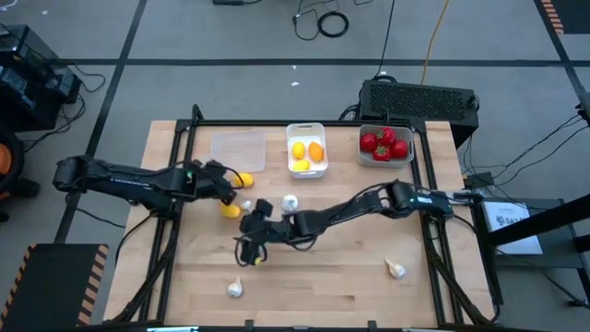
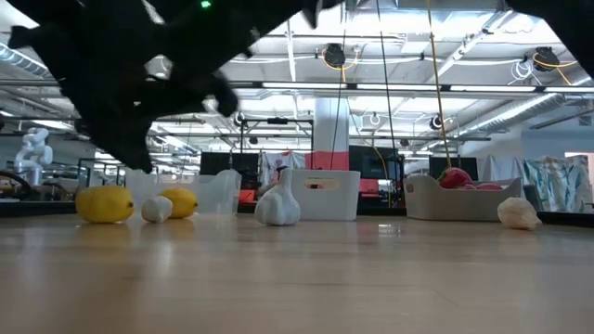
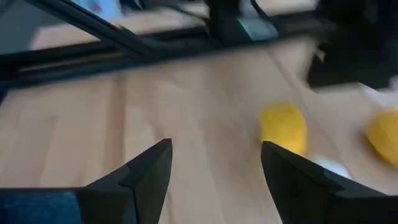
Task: Sort produce into baskets
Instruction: Put the yellow lemon into the white bin
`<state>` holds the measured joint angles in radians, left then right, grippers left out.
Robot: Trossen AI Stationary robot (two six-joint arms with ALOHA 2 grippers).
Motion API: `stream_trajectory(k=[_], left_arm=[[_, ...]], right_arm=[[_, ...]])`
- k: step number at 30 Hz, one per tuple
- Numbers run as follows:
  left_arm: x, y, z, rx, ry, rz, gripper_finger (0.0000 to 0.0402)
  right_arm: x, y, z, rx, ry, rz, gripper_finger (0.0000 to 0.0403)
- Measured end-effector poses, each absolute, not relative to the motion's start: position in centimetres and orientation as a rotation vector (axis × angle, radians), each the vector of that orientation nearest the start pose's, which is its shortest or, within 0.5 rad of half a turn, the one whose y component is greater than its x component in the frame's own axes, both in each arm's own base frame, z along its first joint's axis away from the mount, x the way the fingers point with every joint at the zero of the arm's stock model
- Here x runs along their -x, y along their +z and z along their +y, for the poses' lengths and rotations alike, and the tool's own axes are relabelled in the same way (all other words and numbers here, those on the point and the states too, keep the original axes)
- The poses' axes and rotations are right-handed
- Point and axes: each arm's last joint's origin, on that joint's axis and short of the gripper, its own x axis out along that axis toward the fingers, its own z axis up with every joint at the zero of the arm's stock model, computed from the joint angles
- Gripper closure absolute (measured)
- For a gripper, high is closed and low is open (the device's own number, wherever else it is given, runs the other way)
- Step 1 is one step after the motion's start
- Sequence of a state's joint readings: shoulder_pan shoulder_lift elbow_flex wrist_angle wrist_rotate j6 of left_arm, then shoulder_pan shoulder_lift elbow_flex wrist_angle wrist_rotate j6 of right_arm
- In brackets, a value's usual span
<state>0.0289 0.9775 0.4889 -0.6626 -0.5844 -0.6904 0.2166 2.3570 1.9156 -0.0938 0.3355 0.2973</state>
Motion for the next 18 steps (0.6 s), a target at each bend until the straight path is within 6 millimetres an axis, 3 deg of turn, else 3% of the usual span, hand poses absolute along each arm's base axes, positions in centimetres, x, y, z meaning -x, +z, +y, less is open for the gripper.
stream_trajectory(k=[5,13,18], left_arm=[[-14.6,17.7,2.3,0.280,1.004,0.850,0.0146],[-14.7,17.8,2.4,0.248,1.031,0.817,0.0146],[-14.7,17.9,2.4,0.223,1.026,0.825,0.0146]], right_arm=[[-54.0,16.8,9.9,-0.023,-0.216,0.388,0.0165],[-55.5,13.7,5.6,-0.040,-0.284,0.349,0.0162],[-56.1,12.0,4.2,-0.075,-0.239,0.316,0.0145]])
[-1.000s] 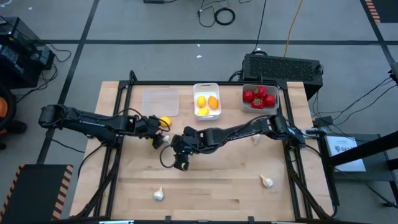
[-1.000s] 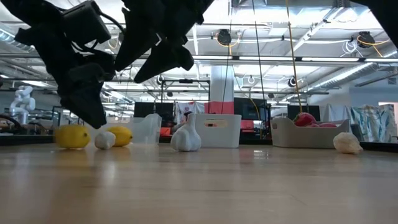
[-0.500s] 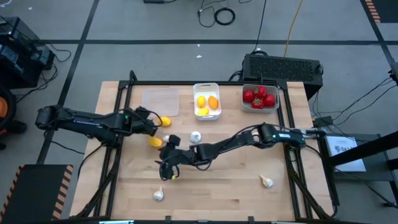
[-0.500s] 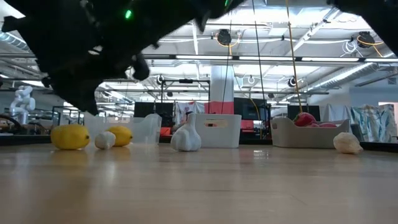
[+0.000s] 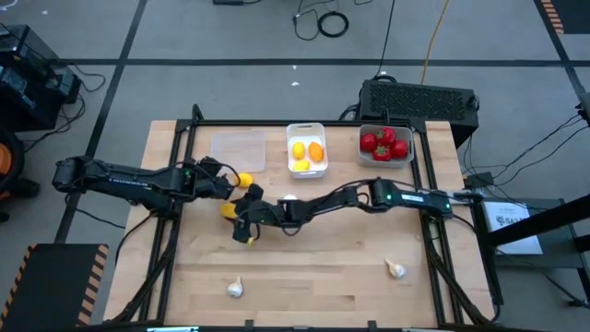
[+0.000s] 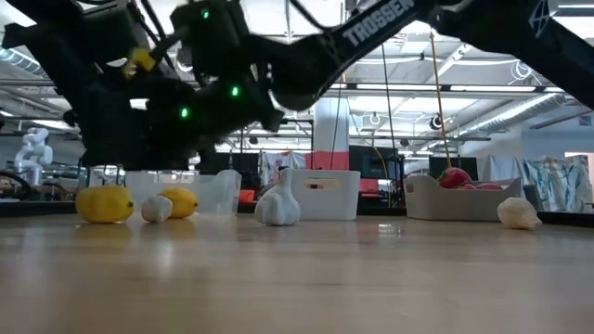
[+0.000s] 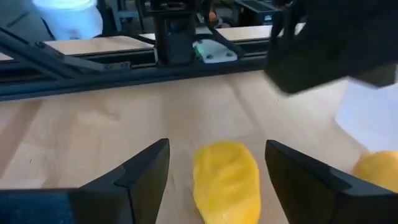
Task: Sort produce into baskets
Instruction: Put the yellow lemon into the white bin
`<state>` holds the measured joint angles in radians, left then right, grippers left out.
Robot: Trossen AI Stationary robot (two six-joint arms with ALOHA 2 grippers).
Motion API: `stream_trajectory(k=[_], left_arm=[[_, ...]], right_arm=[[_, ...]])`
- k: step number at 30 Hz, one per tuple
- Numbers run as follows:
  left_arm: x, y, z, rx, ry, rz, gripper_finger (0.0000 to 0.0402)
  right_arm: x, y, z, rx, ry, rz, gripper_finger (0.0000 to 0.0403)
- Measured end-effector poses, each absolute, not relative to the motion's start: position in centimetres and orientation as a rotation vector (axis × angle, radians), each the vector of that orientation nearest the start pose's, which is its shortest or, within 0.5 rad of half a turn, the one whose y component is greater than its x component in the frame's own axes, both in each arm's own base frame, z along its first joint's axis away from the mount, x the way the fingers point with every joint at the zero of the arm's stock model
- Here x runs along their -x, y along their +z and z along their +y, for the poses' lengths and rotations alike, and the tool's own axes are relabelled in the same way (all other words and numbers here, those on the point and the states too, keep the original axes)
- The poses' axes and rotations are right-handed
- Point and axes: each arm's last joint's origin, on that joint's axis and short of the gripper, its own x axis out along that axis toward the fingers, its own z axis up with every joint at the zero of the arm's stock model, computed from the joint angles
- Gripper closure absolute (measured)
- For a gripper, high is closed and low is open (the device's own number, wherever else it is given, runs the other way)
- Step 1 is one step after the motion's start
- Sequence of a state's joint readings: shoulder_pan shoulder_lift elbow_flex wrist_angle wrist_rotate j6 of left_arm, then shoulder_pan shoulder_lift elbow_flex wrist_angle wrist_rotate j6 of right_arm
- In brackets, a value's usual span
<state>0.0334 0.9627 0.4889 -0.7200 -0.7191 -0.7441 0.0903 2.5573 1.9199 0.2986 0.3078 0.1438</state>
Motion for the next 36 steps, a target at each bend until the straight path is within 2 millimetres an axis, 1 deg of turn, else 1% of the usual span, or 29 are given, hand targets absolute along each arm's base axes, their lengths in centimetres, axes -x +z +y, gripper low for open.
stream_trajectory(k=[3,8,14,17,20,25,30,36], left_arm=[[-14.7,17.9,2.4,0.212,1.026,0.826,0.0146],[-14.7,17.9,2.4,0.198,1.030,0.820,0.0146],[-14.7,17.9,2.5,0.189,1.030,0.821,0.0146],[-14.7,17.9,2.5,0.183,1.037,0.815,0.0146],[-14.7,18.0,2.5,0.180,1.040,0.812,0.0146],[-14.8,18.0,2.5,0.165,1.030,0.819,0.0146],[-14.8,18.0,2.5,0.160,1.028,0.822,0.0146],[-14.8,18.0,2.5,0.159,1.028,0.822,0.0146]], right_arm=[[-56.5,11.2,3.8,-0.074,-0.247,0.329,0.0133],[-56.9,11.6,3.5,-0.069,-0.250,0.312,0.0120],[-56.9,9.7,3.4,-0.063,-0.256,0.360,0.0120],[-57.0,8.8,3.4,-0.066,-0.264,0.355,0.0120],[-57.0,8.4,3.3,-0.065,-0.268,0.357,0.0120],[-57.0,8.4,3.3,-0.064,-0.267,0.359,0.0121],[-56.9,8.1,3.3,-0.053,-0.265,0.383,0.0130],[-56.8,7.9,3.5,-0.036,-0.260,0.413,0.0165]])
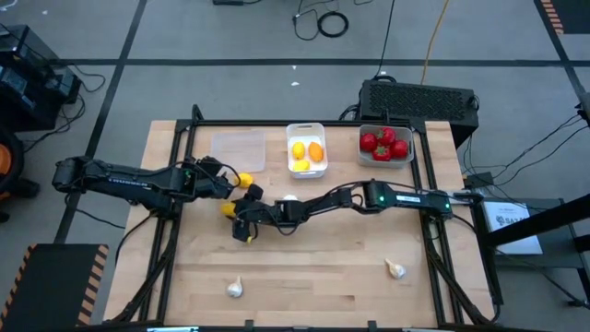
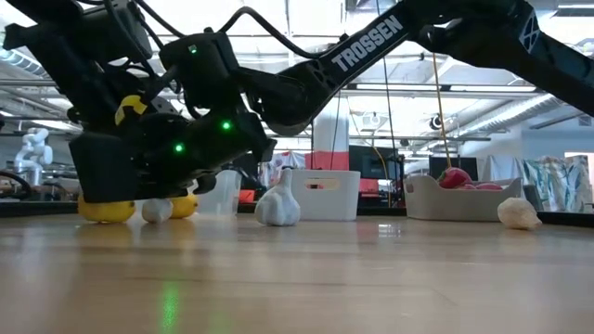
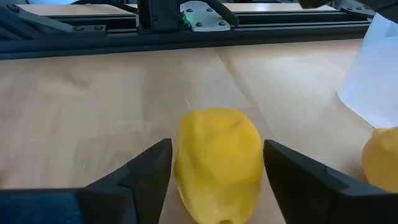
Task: Sort produce into baskets
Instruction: Put the yellow lemon into the white bin
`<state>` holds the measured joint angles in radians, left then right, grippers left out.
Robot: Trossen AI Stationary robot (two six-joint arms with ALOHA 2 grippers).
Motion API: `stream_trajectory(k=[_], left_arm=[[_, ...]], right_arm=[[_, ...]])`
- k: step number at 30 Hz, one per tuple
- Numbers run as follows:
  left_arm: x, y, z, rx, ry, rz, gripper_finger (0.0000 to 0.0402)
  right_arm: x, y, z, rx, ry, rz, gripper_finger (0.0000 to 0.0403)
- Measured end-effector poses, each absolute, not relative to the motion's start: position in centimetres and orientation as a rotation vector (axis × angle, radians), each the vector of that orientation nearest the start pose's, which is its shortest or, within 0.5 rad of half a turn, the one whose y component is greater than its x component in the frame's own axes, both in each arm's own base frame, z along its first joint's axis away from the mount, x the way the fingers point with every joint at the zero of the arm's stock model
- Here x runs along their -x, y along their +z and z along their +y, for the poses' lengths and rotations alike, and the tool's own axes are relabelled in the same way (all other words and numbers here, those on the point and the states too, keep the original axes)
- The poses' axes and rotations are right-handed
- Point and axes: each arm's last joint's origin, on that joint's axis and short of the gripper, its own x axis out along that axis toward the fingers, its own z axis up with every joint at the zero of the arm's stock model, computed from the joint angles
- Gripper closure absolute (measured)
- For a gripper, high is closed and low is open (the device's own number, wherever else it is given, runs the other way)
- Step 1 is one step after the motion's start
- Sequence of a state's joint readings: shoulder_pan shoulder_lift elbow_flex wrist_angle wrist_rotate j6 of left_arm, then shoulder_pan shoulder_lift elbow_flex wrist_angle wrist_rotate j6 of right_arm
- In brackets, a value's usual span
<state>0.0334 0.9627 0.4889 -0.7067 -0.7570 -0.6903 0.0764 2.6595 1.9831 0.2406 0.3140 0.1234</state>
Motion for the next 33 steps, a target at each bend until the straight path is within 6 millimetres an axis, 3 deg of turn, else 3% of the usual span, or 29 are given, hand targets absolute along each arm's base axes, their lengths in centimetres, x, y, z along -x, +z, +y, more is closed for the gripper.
stream_trajectory(k=[9,16,19,25,33], left_arm=[[-14.6,17.9,2.5,0.151,1.030,0.839,0.0146],[-14.6,17.9,2.5,0.149,1.032,0.844,0.0146],[-14.6,17.9,2.5,0.150,1.033,0.844,0.0146],[-14.6,17.9,2.5,0.157,1.035,0.836,0.0146],[-14.7,18.0,2.5,0.164,1.031,0.823,0.0146]], right_arm=[[-57.8,10.4,4.6,-0.024,-0.231,0.450,0.0220],[-58.1,15.6,4.6,0.009,-0.235,0.591,0.0232],[-57.2,17.4,4.6,0.011,-0.227,0.629,0.0232],[-54.4,23.4,4.0,0.006,-0.235,0.719,0.0232],[-50.2,28.2,0.4,0.049,-0.366,0.882,0.0233]])
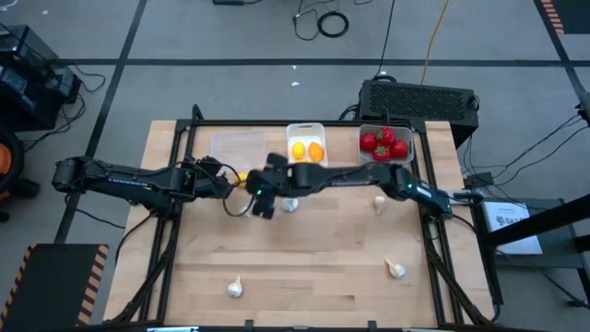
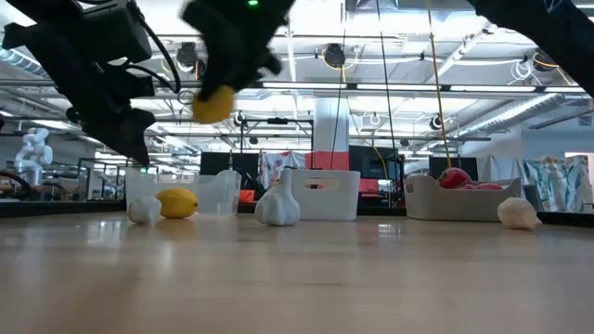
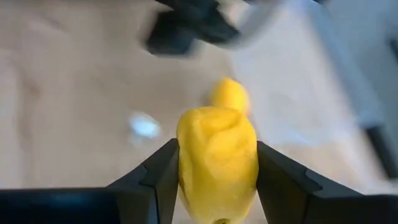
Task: Sort produce into baskets
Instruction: Put the yellow lemon into the white bin
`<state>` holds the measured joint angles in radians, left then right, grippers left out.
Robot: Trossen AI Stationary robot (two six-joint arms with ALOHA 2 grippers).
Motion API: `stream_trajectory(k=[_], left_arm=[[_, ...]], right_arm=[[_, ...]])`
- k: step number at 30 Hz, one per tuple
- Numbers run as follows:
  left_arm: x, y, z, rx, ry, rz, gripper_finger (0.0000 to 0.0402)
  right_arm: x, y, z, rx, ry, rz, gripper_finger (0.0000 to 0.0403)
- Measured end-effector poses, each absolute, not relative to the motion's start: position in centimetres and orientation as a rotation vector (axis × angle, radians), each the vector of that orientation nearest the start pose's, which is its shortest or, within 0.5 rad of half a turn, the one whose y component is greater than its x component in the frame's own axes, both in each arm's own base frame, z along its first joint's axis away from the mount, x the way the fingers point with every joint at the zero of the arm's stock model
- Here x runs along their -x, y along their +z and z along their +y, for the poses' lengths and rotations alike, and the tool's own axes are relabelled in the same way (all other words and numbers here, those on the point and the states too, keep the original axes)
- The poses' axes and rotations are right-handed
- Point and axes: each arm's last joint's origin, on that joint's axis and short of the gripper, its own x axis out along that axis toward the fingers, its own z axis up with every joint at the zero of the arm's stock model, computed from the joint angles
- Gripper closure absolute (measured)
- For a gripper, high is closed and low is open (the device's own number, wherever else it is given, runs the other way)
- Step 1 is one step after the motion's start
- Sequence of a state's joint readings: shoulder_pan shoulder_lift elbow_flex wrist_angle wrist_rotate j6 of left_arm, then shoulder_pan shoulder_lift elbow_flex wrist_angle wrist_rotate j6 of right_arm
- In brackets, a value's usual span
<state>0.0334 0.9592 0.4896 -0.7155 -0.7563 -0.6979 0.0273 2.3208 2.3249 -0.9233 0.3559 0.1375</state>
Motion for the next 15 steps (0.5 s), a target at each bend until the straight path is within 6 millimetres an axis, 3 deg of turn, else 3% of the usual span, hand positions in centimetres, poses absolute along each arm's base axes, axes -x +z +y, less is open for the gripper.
stream_trajectory(k=[3,7,15], left_arm=[[-14.7,18.0,2.5,0.169,1.027,0.824,0.0146],[-14.7,18.1,2.5,0.173,1.024,0.816,0.0146],[-14.5,21.3,0.9,0.184,0.901,0.667,0.0146]], right_arm=[[-48.6,29.0,-2.0,0.084,-0.470,0.975,0.0233],[-47.0,28.6,-5.6,0.075,-0.566,1.115,0.0233],[-44.9,28.1,-11.7,0.010,-0.670,1.244,0.0219]])
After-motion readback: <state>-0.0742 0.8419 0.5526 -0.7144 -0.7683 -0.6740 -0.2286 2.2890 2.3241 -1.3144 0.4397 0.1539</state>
